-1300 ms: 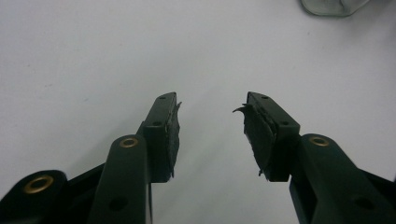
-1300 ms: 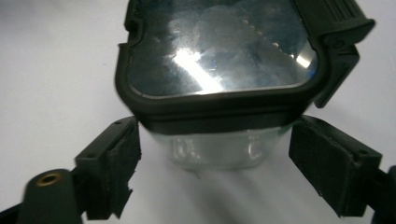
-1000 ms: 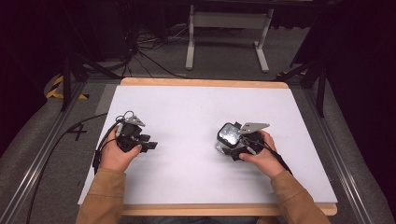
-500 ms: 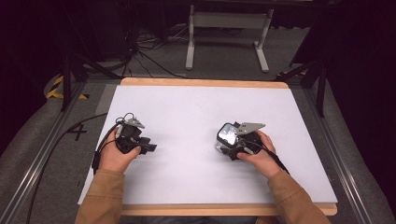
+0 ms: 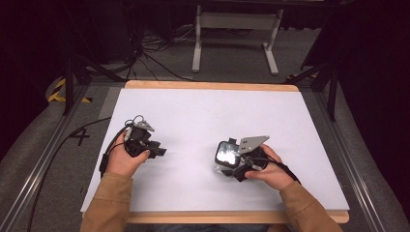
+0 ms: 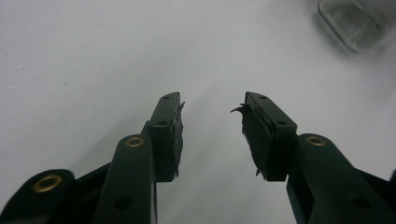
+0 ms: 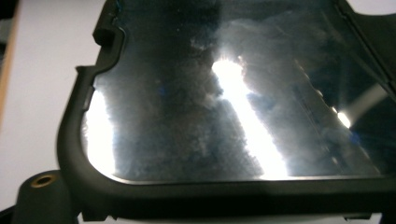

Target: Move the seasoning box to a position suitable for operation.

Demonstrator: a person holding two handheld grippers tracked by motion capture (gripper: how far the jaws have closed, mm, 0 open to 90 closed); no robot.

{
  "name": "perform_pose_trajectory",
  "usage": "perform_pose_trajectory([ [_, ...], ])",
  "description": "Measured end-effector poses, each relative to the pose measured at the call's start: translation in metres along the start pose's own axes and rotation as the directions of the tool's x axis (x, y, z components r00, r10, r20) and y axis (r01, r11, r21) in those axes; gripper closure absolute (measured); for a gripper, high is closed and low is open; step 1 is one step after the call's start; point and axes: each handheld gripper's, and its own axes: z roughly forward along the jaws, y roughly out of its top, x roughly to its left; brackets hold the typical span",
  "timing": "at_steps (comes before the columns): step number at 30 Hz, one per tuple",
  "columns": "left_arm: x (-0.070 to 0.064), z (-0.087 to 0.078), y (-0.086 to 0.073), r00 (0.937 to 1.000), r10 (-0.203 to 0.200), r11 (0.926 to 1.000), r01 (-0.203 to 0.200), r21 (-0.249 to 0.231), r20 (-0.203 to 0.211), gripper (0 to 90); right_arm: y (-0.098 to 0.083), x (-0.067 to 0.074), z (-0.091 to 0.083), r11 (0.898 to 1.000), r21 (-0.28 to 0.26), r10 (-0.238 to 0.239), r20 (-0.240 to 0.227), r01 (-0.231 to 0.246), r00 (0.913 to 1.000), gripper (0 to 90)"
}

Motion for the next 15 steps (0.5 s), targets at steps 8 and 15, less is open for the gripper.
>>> perform_pose_trajectory([
  [8,-0.0010,0.0073,0.0065,0.9998,0.013,0.9998,-0.013,0.013,0.016,57.7,-0.0060,0.0102,0.0053,0.997,0.005,-0.074,-0.064,0.075,0.9952,14.4],
  [15,-0.0022,0.0102,0.0081,0.9996,0.023,0.9994,-0.023,0.026,0.015,57.5,-0.0080,0.0122,0.0040,0.999,0.017,-0.027,-0.052,0.028,0.9983,13.5],
])
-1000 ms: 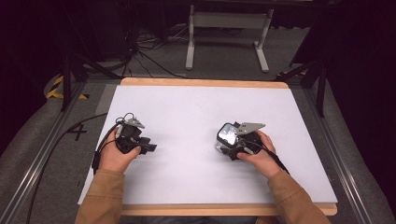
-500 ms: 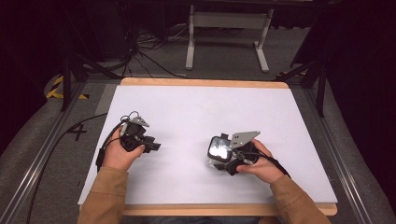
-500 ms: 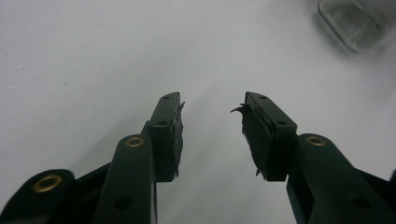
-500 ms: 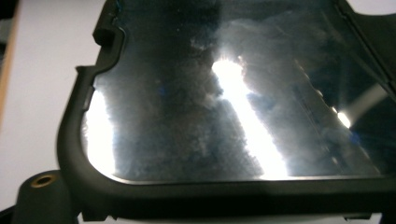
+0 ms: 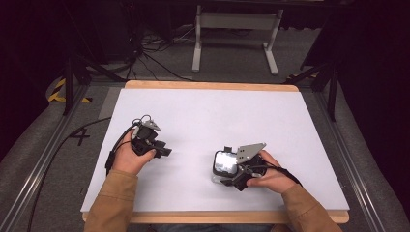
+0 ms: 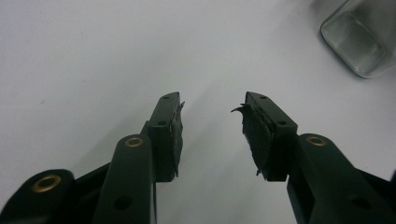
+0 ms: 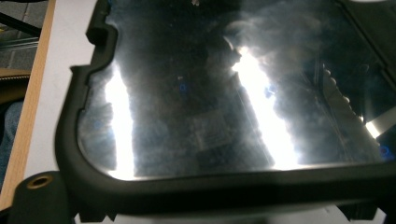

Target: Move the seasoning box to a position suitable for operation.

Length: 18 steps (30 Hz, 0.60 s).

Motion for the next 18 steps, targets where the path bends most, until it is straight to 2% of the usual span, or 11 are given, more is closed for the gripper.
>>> perform_pose_trajectory([
  [2,0.000,0.000,0.000,1.0000,-0.004,1.0000,0.004,-0.005,0.005,57.4,-0.001,0.001,-0.002,1.000,0.012,0.017,0.010,-0.017,0.9998,13.4],
  [3,0.000,-0.001,0.000,1.0000,-0.001,1.0000,0.001,-0.004,0.008,57.2,-0.001,0.002,-0.005,0.999,0.026,0.040,0.011,-0.040,0.9992,14.2],
  [4,0.000,-0.001,0.000,1.0000,-0.003,1.0000,0.003,-0.006,0.008,57.0,-0.004,0.002,-0.007,0.994,0.050,0.093,0.012,-0.093,0.9956,14.4],
  [6,0.000,-0.001,0.000,0.9999,0.005,1.0000,-0.005,-0.007,0.012,57.1,-0.005,-0.003,-0.013,0.986,0.062,0.153,-0.018,-0.152,0.9880,15.0],
  [11,-0.007,0.004,0.004,0.9991,0.024,0.9997,-0.023,-0.012,0.036,57.7,-0.008,-0.005,-0.028,0.992,0.060,0.115,-0.039,-0.112,0.9926,21.1],
  [12,-0.011,0.007,0.005,0.9982,0.038,0.9993,-0.038,-0.006,0.046,58.8,-0.008,-0.006,-0.030,0.992,0.072,0.107,-0.045,-0.103,0.9933,25.5],
  [14,-0.018,0.011,0.007,0.9963,0.066,0.9977,-0.067,0.014,0.055,67.4,-0.012,-0.007,-0.037,0.992,0.093,0.092,-0.065,-0.085,0.9937,43.1],
  [16,-0.028,0.017,0.010,0.9925,0.094,0.9949,-0.096,0.029,0.079,76.7,-0.015,-0.008,-0.045,0.993,0.102,0.063,-0.051,-0.058,0.9967,57.3],
  [17,-0.033,0.021,0.011,0.9896,0.110,0.9934,-0.113,0.022,0.093,80.9,-0.015,-0.008,-0.050,0.992,0.116,0.055,-0.056,-0.048,0.9969,64.6],
  [18,-0.039,0.025,0.013,0.9861,0.125,0.9916,-0.128,0.020,0.110,83.4,-0.016,-0.009,-0.054,0.991,0.125,0.049,-0.040,-0.044,0.9980,67.0],
])
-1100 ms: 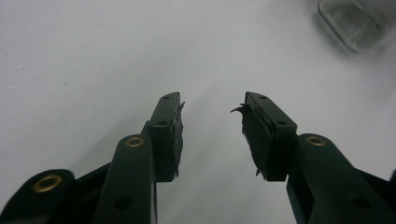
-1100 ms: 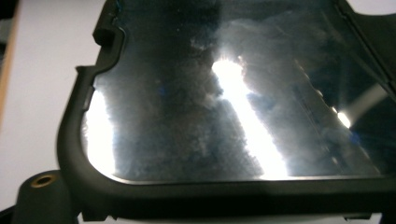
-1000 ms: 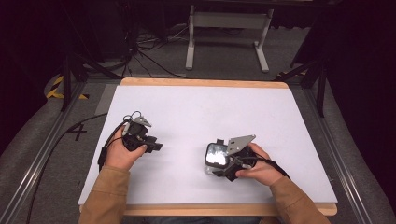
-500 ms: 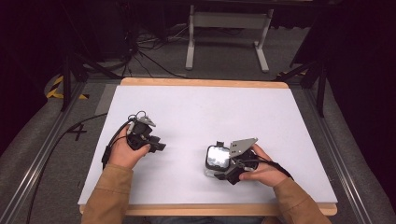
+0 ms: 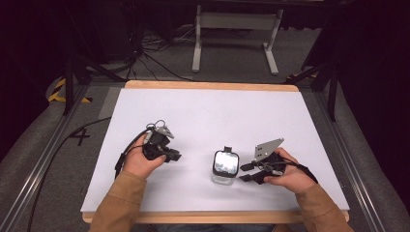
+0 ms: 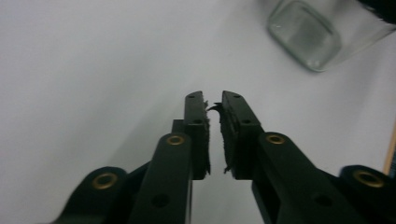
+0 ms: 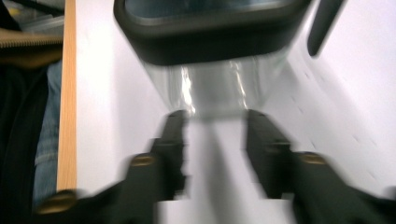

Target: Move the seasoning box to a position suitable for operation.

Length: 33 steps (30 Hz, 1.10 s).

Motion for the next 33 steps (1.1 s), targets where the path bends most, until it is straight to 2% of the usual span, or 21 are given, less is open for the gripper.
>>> perform_pose_trajectory([
  [4,-0.018,0.016,0.008,0.9979,0.035,0.9994,-0.034,-0.007,0.055,89.5,-0.003,-0.004,-0.014,1.000,-0.013,0.021,0.029,-0.021,0.9994,83.5],
  [6,-0.028,0.025,0.012,0.9943,0.067,0.9977,-0.067,0.003,0.084,89.6,-0.006,-0.007,-0.020,0.999,-0.025,0.037,0.050,-0.036,0.9981,87.3],
  [9,-0.038,0.034,0.015,0.9900,0.093,0.9956,-0.093,0.000,0.106,89.5,-0.011,-0.014,-0.027,0.996,-0.045,0.079,0.096,-0.075,0.9922,88.1],
  [12,-0.044,0.043,0.016,0.9851,0.090,0.9959,-0.089,-0.013,0.146,89.5,-0.017,-0.021,-0.033,0.992,-0.076,0.114,0.136,-0.104,0.9841,89.2],
  [16,-0.051,0.053,0.017,0.9808,0.096,0.9952,-0.098,0.004,0.170,89.5,-0.020,-0.025,-0.037,0.986,-0.113,0.136,0.151,-0.120,0.9792,89.5],
  [18,-0.054,0.056,0.018,0.9787,0.110,0.9937,-0.112,0.005,0.174,89.5,-0.021,-0.026,-0.038,0.985,-0.120,0.141,0.154,-0.123,0.9779,89.5],
  [20,-0.057,0.058,0.020,0.9789,0.136,0.9896,-0.142,0.026,0.152,89.4,-0.021,-0.027,-0.038,0.983,-0.128,0.151,0.155,-0.132,0.9762,89.5],
  [22,-0.059,0.058,0.020,0.9786,0.139,0.9895,-0.143,0.019,0.152,89.2,-0.021,-0.027,-0.039,0.981,-0.136,0.158,0.161,-0.137,0.9741,89.5],
  [24,-0.060,0.060,0.022,0.9750,0.146,0.9881,-0.152,0.024,0.168,89.1,-0.022,-0.028,-0.040,0.980,-0.144,0.164,0.162,-0.141,0.9732,89.5],
  [26,-0.064,0.064,0.023,0.9743,0.162,0.9858,-0.167,0.020,0.157,88.7,-0.022,-0.028,-0.041,0.979,-0.148,0.165,0.158,-0.142,0.9735,89.6],
  [28,-0.069,0.067,0.025,0.9747,0.170,0.9830,-0.178,0.045,0.145,86.6,-0.022,-0.028,-0.041,0.979,-0.147,0.165,0.160,-0.142,0.9732,89.6],
  [31,-0.068,0.065,0.025,0.9755,0.167,0.9838,-0.174,0.041,0.144,84.8,-0.022,-0.027,-0.040,0.979,-0.147,0.163,0.154,-0.141,0.9746,89.6],
  [33,-0.063,0.057,0.025,0.9789,0.155,0.9868,-0.160,0.025,0.133,84.0,-0.022,-0.027,-0.040,0.979,-0.149,0.165,0.153,-0.143,0.9744,89.6],
])
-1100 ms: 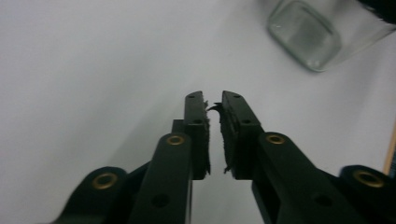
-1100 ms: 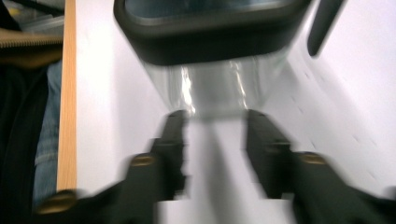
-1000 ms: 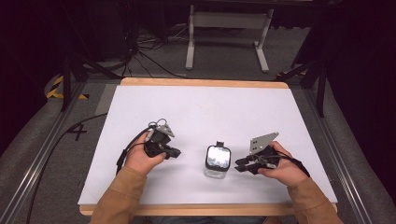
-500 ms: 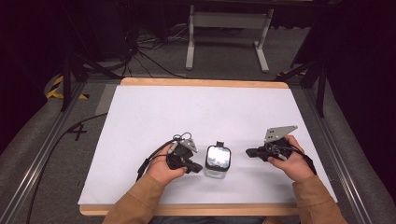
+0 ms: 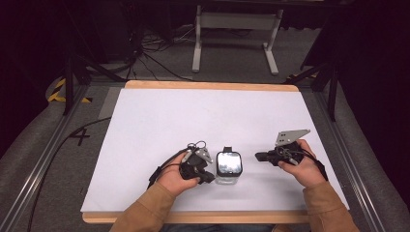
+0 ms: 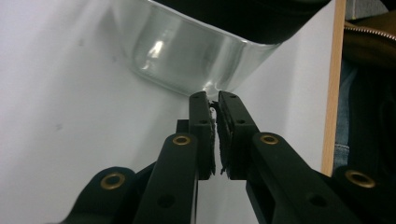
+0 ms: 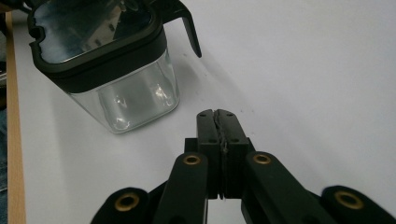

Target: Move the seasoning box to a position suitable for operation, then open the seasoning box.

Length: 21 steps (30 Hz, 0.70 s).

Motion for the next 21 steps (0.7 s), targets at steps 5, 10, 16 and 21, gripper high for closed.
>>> perform_pose_trajectory([
  [5,0.002,-0.031,-0.002,0.9992,-0.029,0.9944,0.026,-0.103,-0.026,80.2,0.002,-0.002,-0.002,0.999,-0.012,0.036,-0.022,-0.036,0.9991,89.8],
  [10,0.001,-0.058,0.006,0.9988,-0.031,0.9848,0.024,-0.172,-0.037,80.5,0.002,-0.003,-0.003,0.997,-0.010,0.070,-0.028,-0.070,0.9972,89.9],
  [16,0.004,-0.067,0.029,0.9986,0.006,0.9894,-0.013,-0.145,-0.052,80.2,-0.002,-0.002,-0.008,0.996,-0.011,0.091,-0.029,-0.091,0.9954,89.9],
  [21,0.009,-0.066,0.050,0.9987,0.032,0.9939,-0.036,-0.104,-0.039,83.5,-0.009,-0.002,-0.014,0.990,-0.017,0.137,-0.037,-0.138,0.9899,89.9],
])
